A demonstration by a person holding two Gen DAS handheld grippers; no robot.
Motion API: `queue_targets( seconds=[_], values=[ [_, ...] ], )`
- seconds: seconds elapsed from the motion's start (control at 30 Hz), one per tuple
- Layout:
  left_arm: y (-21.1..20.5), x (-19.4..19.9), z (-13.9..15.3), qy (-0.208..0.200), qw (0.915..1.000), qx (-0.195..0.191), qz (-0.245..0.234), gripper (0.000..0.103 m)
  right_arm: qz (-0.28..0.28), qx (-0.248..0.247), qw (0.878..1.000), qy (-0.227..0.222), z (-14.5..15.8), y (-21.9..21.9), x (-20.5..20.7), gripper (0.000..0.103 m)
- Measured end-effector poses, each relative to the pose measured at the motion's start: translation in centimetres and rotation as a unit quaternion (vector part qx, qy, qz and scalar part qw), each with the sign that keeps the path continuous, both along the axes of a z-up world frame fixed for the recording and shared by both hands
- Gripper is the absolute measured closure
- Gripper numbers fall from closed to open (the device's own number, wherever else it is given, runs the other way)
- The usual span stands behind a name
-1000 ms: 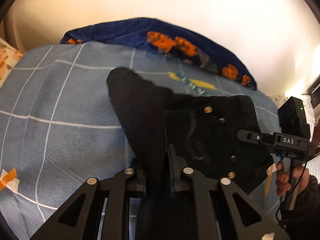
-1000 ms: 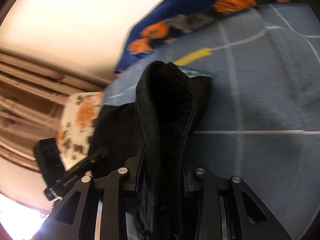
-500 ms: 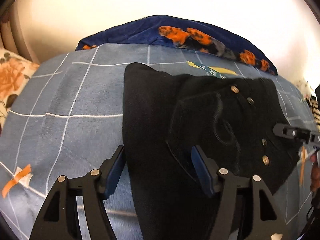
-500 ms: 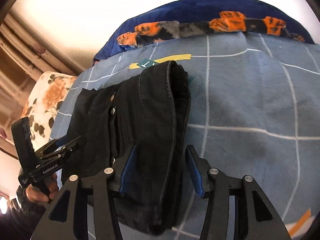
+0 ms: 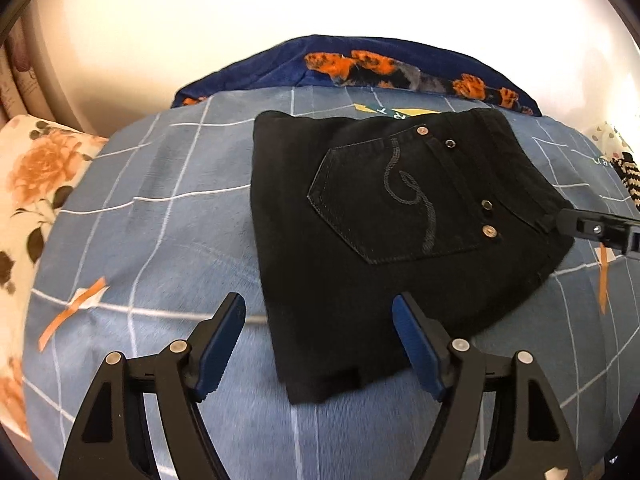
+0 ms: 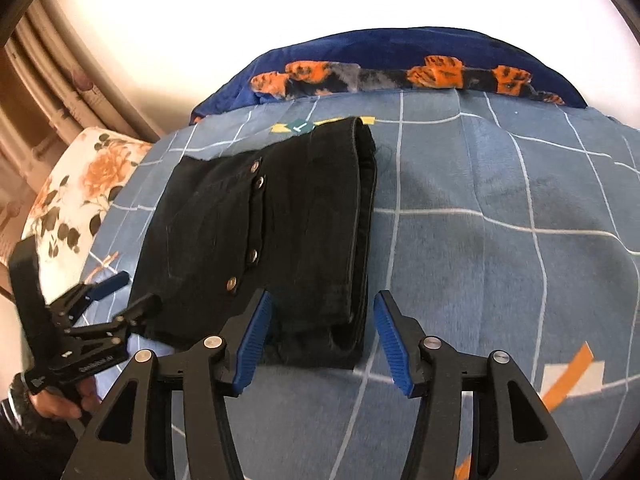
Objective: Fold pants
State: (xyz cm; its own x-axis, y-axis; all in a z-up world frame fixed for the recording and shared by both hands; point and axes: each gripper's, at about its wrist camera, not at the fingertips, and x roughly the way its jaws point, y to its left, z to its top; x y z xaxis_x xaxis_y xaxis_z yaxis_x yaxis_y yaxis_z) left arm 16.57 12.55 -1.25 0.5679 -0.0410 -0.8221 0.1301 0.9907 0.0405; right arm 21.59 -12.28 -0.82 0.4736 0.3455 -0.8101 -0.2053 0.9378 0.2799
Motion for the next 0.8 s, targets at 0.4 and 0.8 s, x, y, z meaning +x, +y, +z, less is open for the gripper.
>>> queue_targets(
  seconds=[0.4, 0.8],
  values=[
    [-0.7, -6.7, 3.5, -0.032, 0.9988, -0.012, 0.036, 0.012, -0.020, -0.028, 0.999, 0.006, -0.8, 0.3, -1.8, 0.047],
    [-0.3, -10.0, 4.1, -0.054, 0.9952, 0.014, 0.080, 0.008, -0.040, -0.070, 0.992, -0.098, 4.2, 4.0, -9.3, 0.011]
  ],
)
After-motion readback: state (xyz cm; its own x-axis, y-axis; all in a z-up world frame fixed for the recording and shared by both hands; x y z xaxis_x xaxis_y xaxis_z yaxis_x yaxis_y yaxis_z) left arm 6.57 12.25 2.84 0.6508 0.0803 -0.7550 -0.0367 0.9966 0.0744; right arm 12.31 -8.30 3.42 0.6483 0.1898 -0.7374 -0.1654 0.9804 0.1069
